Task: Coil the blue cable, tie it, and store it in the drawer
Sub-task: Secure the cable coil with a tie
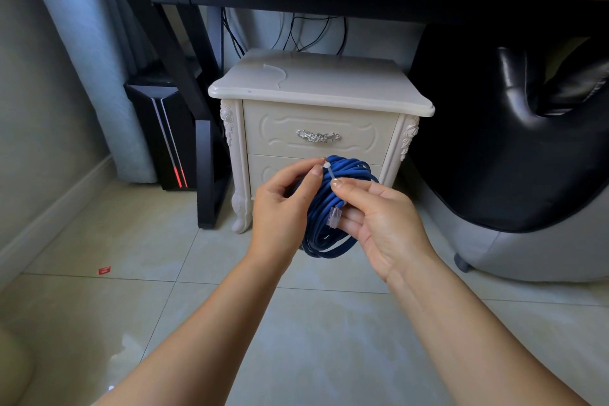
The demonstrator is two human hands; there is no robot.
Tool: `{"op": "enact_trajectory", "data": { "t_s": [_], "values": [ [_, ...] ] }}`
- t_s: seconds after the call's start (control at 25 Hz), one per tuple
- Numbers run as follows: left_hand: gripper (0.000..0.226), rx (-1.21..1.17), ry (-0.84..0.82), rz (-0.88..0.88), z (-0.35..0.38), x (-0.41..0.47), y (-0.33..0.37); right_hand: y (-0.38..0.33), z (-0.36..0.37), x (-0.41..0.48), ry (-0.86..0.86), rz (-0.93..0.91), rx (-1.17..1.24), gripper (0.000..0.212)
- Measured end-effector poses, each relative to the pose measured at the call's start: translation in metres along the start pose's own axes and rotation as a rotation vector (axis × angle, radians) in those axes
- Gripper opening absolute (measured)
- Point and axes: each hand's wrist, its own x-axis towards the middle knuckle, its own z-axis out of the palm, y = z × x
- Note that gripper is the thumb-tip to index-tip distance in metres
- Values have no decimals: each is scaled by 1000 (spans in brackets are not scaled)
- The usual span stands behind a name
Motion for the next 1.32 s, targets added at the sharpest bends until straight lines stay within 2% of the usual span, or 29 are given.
{"op": "enact_trajectory", "data": {
  "t_s": [0.12,0.2,0.32,0.4,0.56,0.68,0.72,0.8,0.88,0.92,1.04,1.32],
  "values": [
    [16,101,6,79,-2,0,-6,0,1,0,0,11,10,6],
    [16,256,-21,216,-3,-3,-9,0,1,2,8,9,20,5],
    [46,565,-179,352,-4,-9,-15,1,1,4,47,-13,33,5],
    [60,664,-188,364,-3,-11,-18,1,-1,5,52,-22,7,7],
    [49,630,-36,317,-3,-10,-19,-7,-7,2,-91,35,-38,18],
    [43,541,-6,283,-5,-9,-17,-21,-12,-3,-186,7,-313,23],
    [42,530,-17,285,-5,-8,-16,-24,-15,-2,-132,-67,-498,22],
    [43,553,-52,311,-4,-8,-16,-29,-23,6,82,-376,-896,17],
    [44,571,-88,335,-4,-10,-16,-31,-24,10,124,-641,-1082,12],
    [45,574,-108,343,-4,-10,-16,-30,-24,12,71,-673,-1085,13],
    [46,583,-165,359,-3,-12,-15,-23,-24,18,-63,-581,-950,11],
    [44,515,-163,300,-4,-8,-14,-9,-22,19,-68,-577,-527,12]
  ]
}}
